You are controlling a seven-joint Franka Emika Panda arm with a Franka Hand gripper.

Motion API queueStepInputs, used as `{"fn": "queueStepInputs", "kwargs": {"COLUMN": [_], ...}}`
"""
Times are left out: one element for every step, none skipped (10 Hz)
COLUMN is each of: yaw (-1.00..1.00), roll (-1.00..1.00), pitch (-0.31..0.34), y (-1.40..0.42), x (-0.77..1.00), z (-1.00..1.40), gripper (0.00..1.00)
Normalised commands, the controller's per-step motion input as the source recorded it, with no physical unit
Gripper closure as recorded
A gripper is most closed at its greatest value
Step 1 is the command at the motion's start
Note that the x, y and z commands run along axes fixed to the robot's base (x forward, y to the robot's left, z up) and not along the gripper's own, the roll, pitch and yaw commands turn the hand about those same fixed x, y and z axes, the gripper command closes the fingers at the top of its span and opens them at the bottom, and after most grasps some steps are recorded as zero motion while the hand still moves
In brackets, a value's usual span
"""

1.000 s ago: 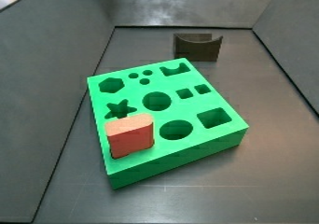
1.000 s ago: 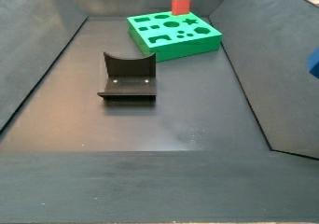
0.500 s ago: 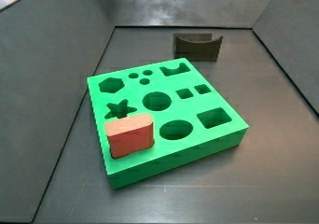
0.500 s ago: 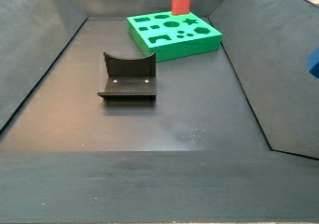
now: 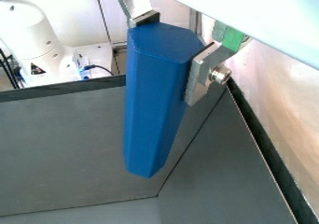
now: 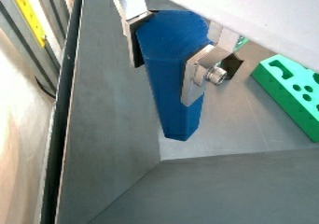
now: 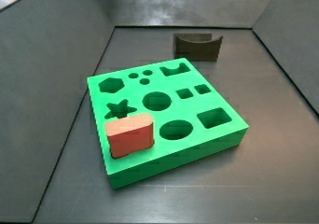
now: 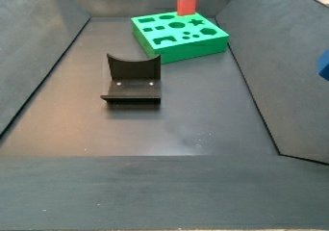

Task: Pick up the hexagon object. Move up. Move to above the board. Insert the hexagon object.
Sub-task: Move to above the board.

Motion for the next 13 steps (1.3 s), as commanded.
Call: {"fn": "queueStepInputs", "kwargs": {"yaw": [-0.03, -0.03, -0.03, -0.03, -0.03, -0.03, -0.03, -0.03, -0.03, -0.03, -0.03, -0.03, -0.03], "roll": [-0.02, -0.02, -0.02, -0.02, -0.02, -0.02, -0.02, -0.02, -0.02, -0.02, -0.02, -0.02, -0.02], "pitch": [0.062, 0.062, 0.062, 0.062, 0.062, 0.062, 0.062, 0.062, 0.062, 0.062, 0.062, 0.062, 0.062], "y": [0.02, 0.02, 0.02, 0.02, 0.02, 0.02, 0.02, 0.02, 0.02, 0.02, 0.02, 0.02, 0.02], "x": [-0.32, -0.32, -0.32, -0.32, -0.32, -0.32, -0.32, -0.32, -0.32, -0.32, -0.32, -0.32, -0.32], "z": [0.02, 0.02, 0.02, 0.02, 0.02, 0.02, 0.02, 0.02, 0.02, 0.02, 0.02, 0.02, 0.02], "gripper": [1.00, 1.00, 1.00, 1.00, 1.00, 1.00, 1.00, 1.00, 1.00, 1.00, 1.00, 1.00, 1.00]}}
